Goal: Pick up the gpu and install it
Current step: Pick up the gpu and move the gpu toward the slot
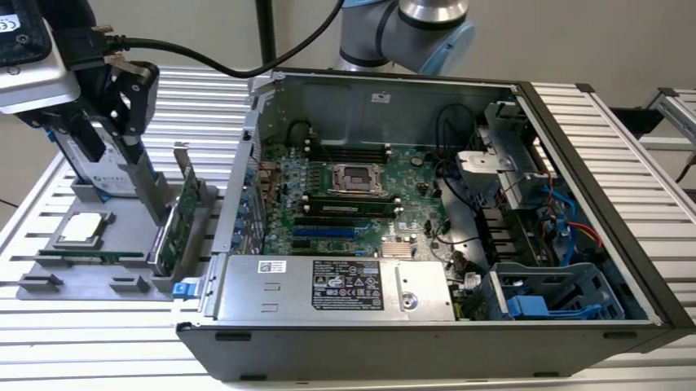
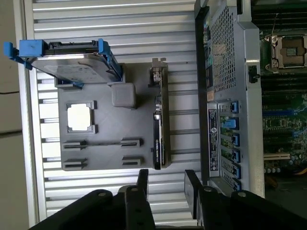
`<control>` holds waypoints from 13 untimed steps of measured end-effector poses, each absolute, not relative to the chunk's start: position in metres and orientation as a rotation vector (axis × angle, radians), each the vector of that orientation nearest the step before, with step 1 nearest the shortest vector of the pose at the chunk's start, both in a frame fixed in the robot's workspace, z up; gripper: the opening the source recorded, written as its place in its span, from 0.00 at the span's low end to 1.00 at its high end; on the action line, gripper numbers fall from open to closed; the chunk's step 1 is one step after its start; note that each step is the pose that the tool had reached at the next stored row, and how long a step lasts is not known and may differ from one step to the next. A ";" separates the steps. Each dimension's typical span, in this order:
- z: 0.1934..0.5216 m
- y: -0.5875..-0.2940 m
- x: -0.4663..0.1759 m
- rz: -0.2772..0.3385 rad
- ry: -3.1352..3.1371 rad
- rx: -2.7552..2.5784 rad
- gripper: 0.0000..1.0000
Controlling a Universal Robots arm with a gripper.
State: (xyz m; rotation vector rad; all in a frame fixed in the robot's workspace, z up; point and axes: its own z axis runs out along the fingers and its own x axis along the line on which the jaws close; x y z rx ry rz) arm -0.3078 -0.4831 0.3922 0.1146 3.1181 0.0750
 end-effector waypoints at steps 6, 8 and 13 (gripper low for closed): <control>0.392 -0.483 -0.308 0.075 3.118 0.115 1.00; 0.392 -0.483 -0.308 0.075 3.118 0.115 1.00; 0.390 -0.483 -0.308 0.075 3.117 0.114 1.00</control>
